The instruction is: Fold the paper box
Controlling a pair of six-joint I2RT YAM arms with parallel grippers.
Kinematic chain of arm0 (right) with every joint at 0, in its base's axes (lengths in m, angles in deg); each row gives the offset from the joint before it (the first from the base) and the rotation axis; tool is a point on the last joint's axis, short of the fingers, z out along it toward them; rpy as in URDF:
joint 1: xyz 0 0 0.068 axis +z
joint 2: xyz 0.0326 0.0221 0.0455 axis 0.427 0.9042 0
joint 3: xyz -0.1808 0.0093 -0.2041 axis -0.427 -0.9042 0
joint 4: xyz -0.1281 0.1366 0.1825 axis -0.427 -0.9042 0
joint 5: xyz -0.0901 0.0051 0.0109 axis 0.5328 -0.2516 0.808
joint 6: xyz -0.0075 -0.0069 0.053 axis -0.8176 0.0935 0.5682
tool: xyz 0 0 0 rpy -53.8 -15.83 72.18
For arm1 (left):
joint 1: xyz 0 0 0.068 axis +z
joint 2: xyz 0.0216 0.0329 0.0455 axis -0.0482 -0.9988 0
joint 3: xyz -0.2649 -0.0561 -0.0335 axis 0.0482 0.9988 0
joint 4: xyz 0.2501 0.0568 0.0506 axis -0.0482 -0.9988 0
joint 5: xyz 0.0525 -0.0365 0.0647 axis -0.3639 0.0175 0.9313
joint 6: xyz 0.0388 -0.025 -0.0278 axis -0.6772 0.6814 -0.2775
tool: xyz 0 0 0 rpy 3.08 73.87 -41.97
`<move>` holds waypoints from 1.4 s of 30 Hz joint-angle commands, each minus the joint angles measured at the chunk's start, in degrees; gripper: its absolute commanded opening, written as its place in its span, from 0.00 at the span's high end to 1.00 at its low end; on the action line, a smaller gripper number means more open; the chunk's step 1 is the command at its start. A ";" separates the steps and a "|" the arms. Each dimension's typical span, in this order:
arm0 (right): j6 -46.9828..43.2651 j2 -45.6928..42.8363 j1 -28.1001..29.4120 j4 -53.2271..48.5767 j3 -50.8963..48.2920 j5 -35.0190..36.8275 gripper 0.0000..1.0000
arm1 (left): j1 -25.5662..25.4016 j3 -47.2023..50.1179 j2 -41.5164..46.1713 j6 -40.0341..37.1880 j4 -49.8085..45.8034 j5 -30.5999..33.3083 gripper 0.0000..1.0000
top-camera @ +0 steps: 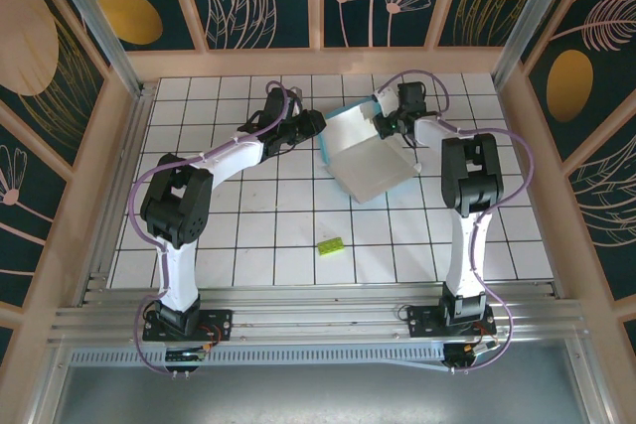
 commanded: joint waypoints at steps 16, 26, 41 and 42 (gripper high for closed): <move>-0.47 2.18 1.02 -5.08 2.69 -0.68 1.00 | -0.03 0.08 0.67 -0.48 1.77 -1.18 0.69; -18.24 -7.15 1.27 -20.73 5.27 -1.72 1.00 | -0.03 8.86 18.69 -5.29 2.92 8.89 0.23; -52.00 -16.99 12.35 -50.40 8.23 24.54 1.00 | -0.02 28.98 47.55 -40.49 2.81 -1.18 0.17; -52.77 -17.23 12.70 -50.54 8.18 26.63 1.00 | -0.03 29.06 48.39 -42.91 1.62 -1.96 0.17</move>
